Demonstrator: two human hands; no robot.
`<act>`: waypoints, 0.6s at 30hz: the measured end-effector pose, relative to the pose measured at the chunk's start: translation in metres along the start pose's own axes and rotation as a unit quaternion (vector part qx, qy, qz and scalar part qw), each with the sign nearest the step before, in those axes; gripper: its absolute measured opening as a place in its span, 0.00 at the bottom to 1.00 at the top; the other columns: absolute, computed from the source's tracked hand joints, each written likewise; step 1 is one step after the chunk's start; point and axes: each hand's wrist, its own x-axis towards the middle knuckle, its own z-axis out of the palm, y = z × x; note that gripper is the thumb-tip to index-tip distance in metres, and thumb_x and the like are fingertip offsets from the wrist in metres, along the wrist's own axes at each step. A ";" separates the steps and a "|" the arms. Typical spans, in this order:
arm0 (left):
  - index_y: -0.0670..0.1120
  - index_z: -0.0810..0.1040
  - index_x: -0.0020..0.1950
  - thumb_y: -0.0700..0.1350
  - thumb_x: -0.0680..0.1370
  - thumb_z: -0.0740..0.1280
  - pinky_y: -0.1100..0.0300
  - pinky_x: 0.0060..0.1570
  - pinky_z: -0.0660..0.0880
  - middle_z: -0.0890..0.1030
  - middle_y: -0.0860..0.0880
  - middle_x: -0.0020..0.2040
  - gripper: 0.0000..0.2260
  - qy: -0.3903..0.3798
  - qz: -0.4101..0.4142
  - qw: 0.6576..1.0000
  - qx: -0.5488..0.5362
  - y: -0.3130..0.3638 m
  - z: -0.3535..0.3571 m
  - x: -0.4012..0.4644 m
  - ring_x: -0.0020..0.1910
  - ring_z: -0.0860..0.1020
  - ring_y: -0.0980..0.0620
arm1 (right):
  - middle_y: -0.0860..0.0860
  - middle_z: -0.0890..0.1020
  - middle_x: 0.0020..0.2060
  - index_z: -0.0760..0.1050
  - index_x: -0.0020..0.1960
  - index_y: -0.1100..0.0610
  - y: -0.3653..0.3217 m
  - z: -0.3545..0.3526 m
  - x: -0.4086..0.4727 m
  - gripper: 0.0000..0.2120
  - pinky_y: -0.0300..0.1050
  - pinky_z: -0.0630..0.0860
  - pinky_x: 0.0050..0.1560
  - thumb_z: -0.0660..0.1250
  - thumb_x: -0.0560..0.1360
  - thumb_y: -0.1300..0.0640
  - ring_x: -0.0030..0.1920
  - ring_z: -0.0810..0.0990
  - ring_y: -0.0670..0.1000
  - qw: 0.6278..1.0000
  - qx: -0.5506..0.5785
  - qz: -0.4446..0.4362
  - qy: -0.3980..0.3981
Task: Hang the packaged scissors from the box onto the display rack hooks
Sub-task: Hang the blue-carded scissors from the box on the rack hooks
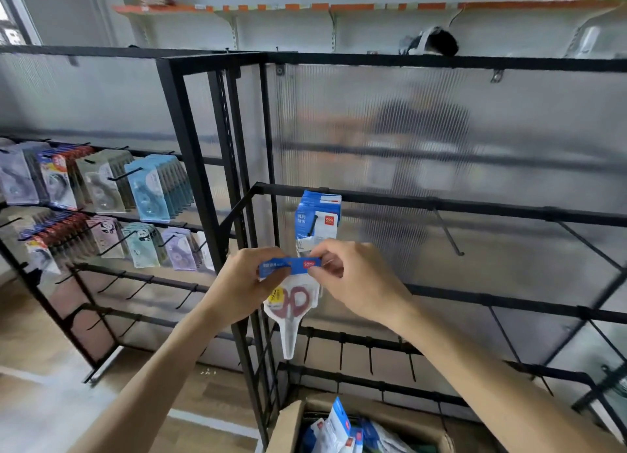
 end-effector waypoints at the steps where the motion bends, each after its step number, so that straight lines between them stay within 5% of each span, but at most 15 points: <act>1: 0.50 0.82 0.50 0.41 0.78 0.70 0.73 0.37 0.71 0.78 0.66 0.36 0.05 -0.002 0.008 1.000 -0.003 0.003 0.000 0.001 0.37 0.78 0.63 | 0.46 0.85 0.47 0.81 0.56 0.54 0.002 0.000 0.002 0.09 0.44 0.83 0.46 0.71 0.77 0.52 0.45 0.83 0.43 1.000 0.004 -0.002 0.019; 7: 0.50 0.81 0.53 0.41 0.79 0.69 0.73 0.39 0.72 0.78 0.65 0.39 0.06 0.007 0.007 1.000 -0.002 0.004 0.004 0.005 0.40 0.78 0.66 | 0.46 0.85 0.45 0.82 0.53 0.52 0.016 0.008 0.015 0.07 0.46 0.82 0.41 0.71 0.78 0.51 0.44 0.82 0.43 0.998 -0.038 -0.033 0.044; 12: 0.52 0.75 0.66 0.45 0.77 0.70 0.51 0.58 0.77 0.79 0.57 0.61 0.17 0.067 -0.003 0.996 0.050 -0.007 0.001 0.005 0.59 0.78 0.58 | 0.49 0.86 0.47 0.83 0.53 0.54 0.026 0.003 0.024 0.07 0.45 0.81 0.40 0.71 0.78 0.54 0.46 0.83 0.46 0.998 -0.017 -0.030 0.055; 18: 0.55 0.73 0.69 0.45 0.78 0.69 0.48 0.63 0.74 0.76 0.58 0.66 0.20 0.050 -0.011 0.997 0.062 -0.006 -0.004 -0.002 0.63 0.75 0.58 | 0.48 0.86 0.44 0.84 0.50 0.56 0.031 0.002 0.031 0.06 0.46 0.82 0.39 0.72 0.77 0.54 0.44 0.83 0.45 0.998 -0.023 -0.014 0.053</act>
